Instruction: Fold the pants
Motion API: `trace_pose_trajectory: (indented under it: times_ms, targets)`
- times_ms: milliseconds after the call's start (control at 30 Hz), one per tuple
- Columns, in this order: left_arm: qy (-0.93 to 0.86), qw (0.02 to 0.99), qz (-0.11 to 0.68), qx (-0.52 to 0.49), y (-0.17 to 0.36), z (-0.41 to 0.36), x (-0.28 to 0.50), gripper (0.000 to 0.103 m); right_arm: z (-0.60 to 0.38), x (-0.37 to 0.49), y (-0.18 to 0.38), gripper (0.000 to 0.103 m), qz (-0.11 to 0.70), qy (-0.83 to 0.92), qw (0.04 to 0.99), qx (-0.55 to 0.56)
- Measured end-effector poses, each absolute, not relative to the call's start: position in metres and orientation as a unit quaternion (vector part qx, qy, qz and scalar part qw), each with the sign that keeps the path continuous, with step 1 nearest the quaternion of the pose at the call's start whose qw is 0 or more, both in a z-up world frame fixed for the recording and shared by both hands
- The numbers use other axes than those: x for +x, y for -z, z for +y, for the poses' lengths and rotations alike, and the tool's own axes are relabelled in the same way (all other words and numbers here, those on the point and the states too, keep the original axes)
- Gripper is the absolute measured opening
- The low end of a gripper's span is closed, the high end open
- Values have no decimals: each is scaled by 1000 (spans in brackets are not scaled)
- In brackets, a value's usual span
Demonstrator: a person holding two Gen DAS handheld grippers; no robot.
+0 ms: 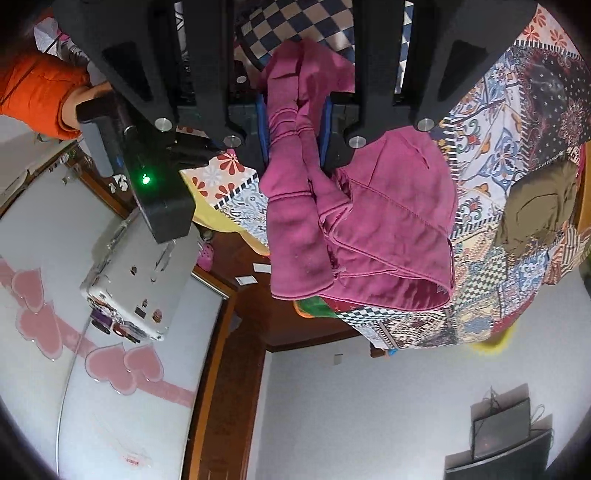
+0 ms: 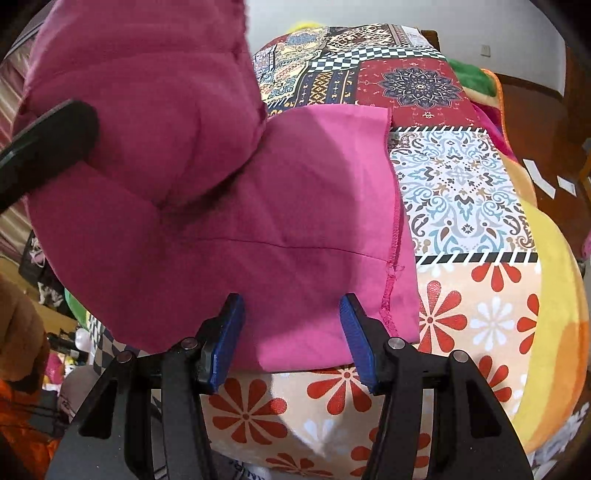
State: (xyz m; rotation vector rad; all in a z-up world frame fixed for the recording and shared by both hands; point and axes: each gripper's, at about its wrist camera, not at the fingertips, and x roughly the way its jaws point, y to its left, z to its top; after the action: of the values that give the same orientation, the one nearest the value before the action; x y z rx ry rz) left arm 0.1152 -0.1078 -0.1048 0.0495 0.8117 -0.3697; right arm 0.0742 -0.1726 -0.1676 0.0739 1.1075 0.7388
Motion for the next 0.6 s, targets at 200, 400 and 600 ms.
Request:
trace_pose_trajectory:
  times_ms: [200, 400, 600]
  targets:
    - [192, 894, 402, 40, 110, -120, 120, 22, -205, 73, 143, 52, 483, -308, 818, 52]
    - [210, 887, 409, 47, 116, -133, 127, 22, -237, 72, 133, 52, 471, -269, 838, 60]
    - [226, 875, 424, 64, 128, -149, 133, 22, -233, 72, 158, 52, 499, -259, 825, 49]
